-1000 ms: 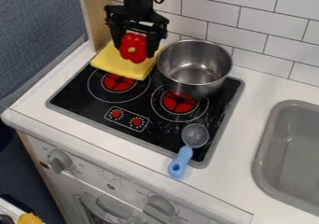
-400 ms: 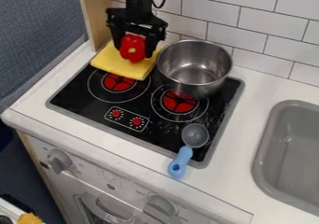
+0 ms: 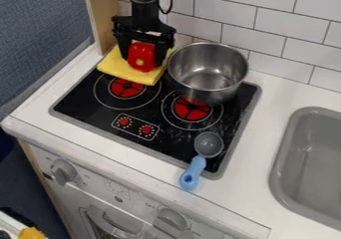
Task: Put the red capsicum on the yellow cloth
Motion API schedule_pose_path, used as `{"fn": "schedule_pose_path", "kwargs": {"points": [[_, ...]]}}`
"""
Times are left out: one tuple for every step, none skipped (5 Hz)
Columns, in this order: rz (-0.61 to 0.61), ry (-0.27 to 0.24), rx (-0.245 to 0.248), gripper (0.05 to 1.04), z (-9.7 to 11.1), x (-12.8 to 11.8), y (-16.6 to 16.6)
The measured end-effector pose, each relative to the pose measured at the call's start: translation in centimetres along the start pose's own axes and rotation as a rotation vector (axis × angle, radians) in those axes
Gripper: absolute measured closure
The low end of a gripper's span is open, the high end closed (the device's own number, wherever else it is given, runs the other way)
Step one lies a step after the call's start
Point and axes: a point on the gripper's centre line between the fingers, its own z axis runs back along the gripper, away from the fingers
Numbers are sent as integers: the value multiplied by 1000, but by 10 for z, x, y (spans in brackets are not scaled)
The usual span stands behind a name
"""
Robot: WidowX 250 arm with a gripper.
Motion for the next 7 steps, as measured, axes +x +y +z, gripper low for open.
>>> {"fn": "schedule_pose_path", "kwargs": {"points": [[-27,34,-47,83,8,-3,1],[-59,26,-83,83,30,-4,5],[-89,31,-85,83,35,-5,5],[-91,28,-66,83,35,-5,8],[-90,29,-42,83,33,-6,11],[-93,28,-42,83,33,-5,11],[-94,29,-43,83,33,-6,10]]}}
